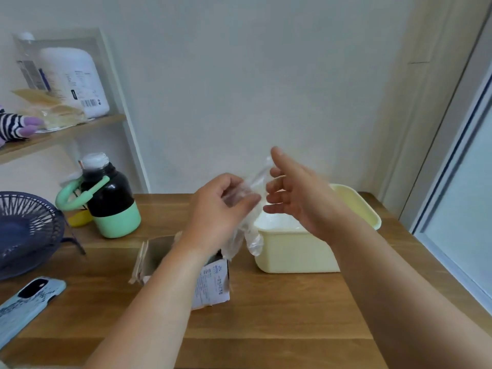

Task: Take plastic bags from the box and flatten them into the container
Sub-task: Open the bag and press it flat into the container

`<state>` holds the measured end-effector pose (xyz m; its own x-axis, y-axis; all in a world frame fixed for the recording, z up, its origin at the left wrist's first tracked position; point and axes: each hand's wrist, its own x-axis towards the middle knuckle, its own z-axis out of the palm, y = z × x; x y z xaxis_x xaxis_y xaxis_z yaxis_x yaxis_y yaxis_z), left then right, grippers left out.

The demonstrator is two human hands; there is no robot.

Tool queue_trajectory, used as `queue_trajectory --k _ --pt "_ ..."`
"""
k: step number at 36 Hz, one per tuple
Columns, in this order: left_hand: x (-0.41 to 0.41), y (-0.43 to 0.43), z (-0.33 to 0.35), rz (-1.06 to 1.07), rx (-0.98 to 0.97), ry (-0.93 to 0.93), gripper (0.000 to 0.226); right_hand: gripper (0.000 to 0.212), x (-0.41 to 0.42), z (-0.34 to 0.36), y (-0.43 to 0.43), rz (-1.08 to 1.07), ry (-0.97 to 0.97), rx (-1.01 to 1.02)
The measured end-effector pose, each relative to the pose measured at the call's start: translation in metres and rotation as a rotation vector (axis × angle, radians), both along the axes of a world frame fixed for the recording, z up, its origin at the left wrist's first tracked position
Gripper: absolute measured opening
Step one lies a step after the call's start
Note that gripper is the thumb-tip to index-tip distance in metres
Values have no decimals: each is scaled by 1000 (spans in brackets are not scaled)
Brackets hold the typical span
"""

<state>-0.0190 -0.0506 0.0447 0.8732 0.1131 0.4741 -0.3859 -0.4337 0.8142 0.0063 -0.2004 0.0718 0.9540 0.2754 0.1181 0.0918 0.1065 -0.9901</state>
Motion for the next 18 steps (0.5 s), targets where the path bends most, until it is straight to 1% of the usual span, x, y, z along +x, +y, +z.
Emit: queue_trajectory --k 1,2,3,5,6,7,9,12,15,18 --pt "1 -6 1 -31 31 9 18 59 -2 1 -1 65 -3 -68" --pt "2 -10 2 -68 34 31 20 59 -3 1 -1 107 -15 -101" --pt "3 -14 2 -115 13 63 21 52 -3 1 -1 121 -43 -92" --pt "4 -19 4 -205 -59 119 22 24 -1 1 -4 50 -78 -18" --pt "5 -19 5 -235 -101 137 25 21 2 0 -7 -8 -56 30" --pt "6 -18 7 -249 -161 159 29 23 5 0 -11 -41 -21 92" --pt "10 -16 10 -265 -314 204 30 22 10 -1 -22 -28 42 226" --pt "21 -8 11 -257 -474 239 21 15 15 -1 -36 20 98 330" --pt "37 -6 10 -209 -592 240 8 13 21 -4 -45 -56 125 343" --pt "52 -9 11 -119 -692 253 12 11 27 -6 -52 -134 165 369"
